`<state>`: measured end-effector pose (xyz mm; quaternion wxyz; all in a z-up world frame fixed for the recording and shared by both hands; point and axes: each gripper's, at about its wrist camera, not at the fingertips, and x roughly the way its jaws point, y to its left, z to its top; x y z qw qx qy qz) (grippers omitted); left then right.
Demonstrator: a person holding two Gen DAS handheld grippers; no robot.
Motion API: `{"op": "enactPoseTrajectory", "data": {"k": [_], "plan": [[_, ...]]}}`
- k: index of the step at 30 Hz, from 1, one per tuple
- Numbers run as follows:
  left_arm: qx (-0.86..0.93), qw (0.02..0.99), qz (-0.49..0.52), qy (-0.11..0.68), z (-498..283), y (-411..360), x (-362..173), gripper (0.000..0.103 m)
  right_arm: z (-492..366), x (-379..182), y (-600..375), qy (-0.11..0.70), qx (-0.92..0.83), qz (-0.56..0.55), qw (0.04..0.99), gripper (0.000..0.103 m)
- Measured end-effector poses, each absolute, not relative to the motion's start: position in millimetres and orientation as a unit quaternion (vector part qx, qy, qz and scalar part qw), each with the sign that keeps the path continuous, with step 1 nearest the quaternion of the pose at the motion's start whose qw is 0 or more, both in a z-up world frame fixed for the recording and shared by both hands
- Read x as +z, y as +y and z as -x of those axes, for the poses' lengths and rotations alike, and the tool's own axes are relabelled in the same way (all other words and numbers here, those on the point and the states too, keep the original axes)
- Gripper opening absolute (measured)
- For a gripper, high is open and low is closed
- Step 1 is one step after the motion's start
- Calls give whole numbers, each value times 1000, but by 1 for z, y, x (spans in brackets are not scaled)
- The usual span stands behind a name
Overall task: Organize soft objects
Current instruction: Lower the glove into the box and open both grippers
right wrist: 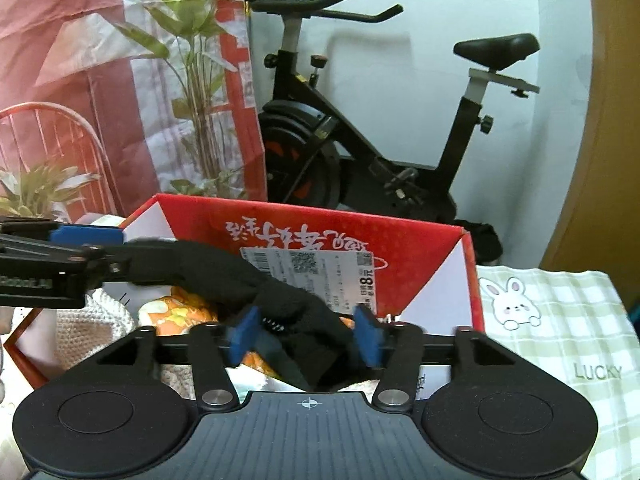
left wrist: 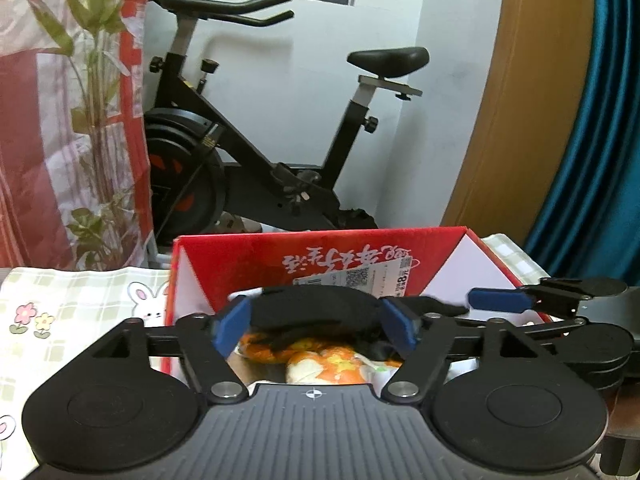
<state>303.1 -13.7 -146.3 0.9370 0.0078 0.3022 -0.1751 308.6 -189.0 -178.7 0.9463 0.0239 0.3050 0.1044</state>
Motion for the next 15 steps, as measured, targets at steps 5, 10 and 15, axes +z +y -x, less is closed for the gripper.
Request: {"op": "enactPoseTrajectory", "data": {"k": [5,10,15], "plan": [[-167,941,-5,296,-285,-6,-138,87,-295,-169,-188,299,104,-20,948,69],[-161,943,-8,291,-259,-2,-132,96,-269,-159,-187,277,97,-18,956,102],[-154,948,-18,278,-224,0,-129,103,-239,-153,-190,260,94,-26,961,103]]}}
